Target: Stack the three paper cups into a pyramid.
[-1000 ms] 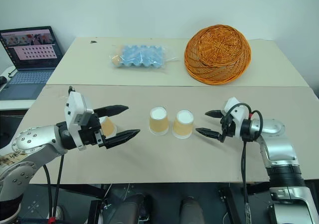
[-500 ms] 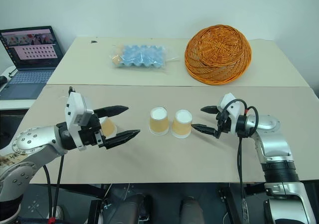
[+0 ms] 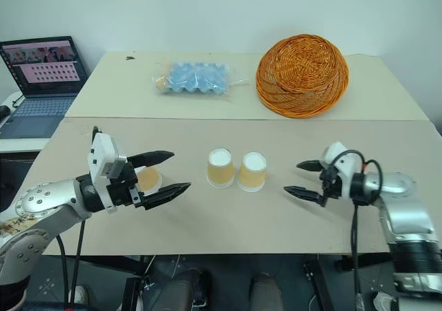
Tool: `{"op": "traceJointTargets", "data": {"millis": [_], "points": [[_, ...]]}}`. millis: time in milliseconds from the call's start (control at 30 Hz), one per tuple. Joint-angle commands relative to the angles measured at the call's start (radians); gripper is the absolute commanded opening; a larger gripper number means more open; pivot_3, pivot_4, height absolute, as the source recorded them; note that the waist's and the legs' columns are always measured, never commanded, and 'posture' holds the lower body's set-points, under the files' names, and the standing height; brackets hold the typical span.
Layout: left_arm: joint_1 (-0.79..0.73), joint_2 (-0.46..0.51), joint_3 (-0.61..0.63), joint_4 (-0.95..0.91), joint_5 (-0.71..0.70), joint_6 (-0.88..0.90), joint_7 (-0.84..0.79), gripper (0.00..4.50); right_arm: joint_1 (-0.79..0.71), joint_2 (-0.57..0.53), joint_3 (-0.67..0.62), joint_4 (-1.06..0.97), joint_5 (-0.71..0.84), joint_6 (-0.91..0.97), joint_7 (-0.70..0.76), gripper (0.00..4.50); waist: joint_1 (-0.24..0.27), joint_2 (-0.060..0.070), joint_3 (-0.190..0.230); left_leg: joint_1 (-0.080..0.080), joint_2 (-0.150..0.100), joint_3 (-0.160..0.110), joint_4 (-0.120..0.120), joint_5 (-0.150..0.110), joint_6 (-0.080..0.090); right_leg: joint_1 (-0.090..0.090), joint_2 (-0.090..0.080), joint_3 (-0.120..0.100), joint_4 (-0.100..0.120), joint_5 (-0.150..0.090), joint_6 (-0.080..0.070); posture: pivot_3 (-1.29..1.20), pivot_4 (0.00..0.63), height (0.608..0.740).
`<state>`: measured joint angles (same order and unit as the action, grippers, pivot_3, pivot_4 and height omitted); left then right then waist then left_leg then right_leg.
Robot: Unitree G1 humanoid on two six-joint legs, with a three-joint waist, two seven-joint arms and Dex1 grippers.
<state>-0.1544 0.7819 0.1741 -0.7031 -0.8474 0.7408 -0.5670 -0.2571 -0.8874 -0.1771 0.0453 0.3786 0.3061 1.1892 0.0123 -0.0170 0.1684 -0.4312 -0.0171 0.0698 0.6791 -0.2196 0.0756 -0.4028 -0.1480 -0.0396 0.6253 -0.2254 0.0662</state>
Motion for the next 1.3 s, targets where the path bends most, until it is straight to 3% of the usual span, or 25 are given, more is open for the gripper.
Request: {"op": "traceJointTargets", "data": {"millis": [33,233,300,367,500,667,833,1300], "points": [[0.011,0.001,0.043,-0.036,-0.005,-0.007,0.021,4.50,0.023,-0.068,-0.115,-0.158,0.115,0.075,0.033,4.46,-0.002,0.000,0.000,0.000,0.000,0.000,0.000,0.000,0.000,0.000,0.000,0.000,0.000,0.000,0.000,0.00,0.150,0.726],[0.038,-0.022,0.111,-0.012,0.052,-0.027,0.118,4.50,-0.032,-0.091,-0.152,-0.429,0.349,0.233,0.014,4.46,-0.001,0.000,0.000,0.001,0.004,-0.001,0.000,0.000,0.000,0.000,0.000,0.000,0.000,0.000,0.000,0.00,0.150,0.726],[0.040,-0.084,0.137,0.004,0.111,-0.054,0.218,4.50,-0.072,-0.085,-0.142,-0.468,0.392,0.265,-0.012,4.46,0.001,0.000,0.000,0.000,0.003,-0.001,0.000,-0.001,0.000,0.000,-0.001,0.000,-0.001,0.000,-0.001,0.00,0.150,0.726],[0.070,-0.173,0.118,-0.022,0.260,-0.115,0.362,4.50,-0.102,-0.077,-0.122,-0.486,0.411,0.277,-0.020,4.46,0.003,-0.001,0.000,0.000,0.003,-0.001,0.000,-0.005,-0.005,0.000,-0.002,0.000,-0.002,0.001,-0.001,0.00,0.150,0.726],[0.173,-0.339,0.057,-0.153,0.394,-0.156,0.531,4.50,-0.128,-0.078,-0.080,-0.450,0.380,0.259,-0.011,4.46,0.009,-0.006,-0.001,0.000,0.001,-0.001,0.000,-0.006,-0.003,0.001,-0.003,0.000,-0.006,0.002,-0.001,0.00,0.150,0.726],[0.315,-0.396,-0.032,-0.194,0.478,-0.204,0.518,4.50,-0.142,-0.078,-0.064,-0.436,0.380,0.251,-0.005,4.46,0.017,-0.006,-0.001,-0.005,0.000,-0.001,0.000,-0.006,-0.003,-0.001,-0.004,-0.001,-0.012,0.004,0.001,0.00,0.150,0.726],[0.399,-0.428,-0.024,-0.142,0.542,-0.268,0.505,4.50,-0.145,-0.090,-0.066,-0.442,0.389,0.256,0.004,4.46,0.019,-0.006,-0.001,-0.005,0.001,-0.001,0.000,-0.007,-0.002,-0.001,-0.004,-0.001,-0.013,0.004,-0.001,0.00,0.150,0.726],[0.328,-0.437,-0.055,0.074,0.587,-0.361,0.392,4.50,-0.114,-0.095,-0.109,-0.462,0.404,0.264,-0.010,4.46,0.026,-0.006,-0.001,-0.005,0.001,-0.001,0.001,-0.007,0.001,-0.002,-0.004,-0.003,-0.014,0.005,0.000,0.00,0.150,0.726]]}}
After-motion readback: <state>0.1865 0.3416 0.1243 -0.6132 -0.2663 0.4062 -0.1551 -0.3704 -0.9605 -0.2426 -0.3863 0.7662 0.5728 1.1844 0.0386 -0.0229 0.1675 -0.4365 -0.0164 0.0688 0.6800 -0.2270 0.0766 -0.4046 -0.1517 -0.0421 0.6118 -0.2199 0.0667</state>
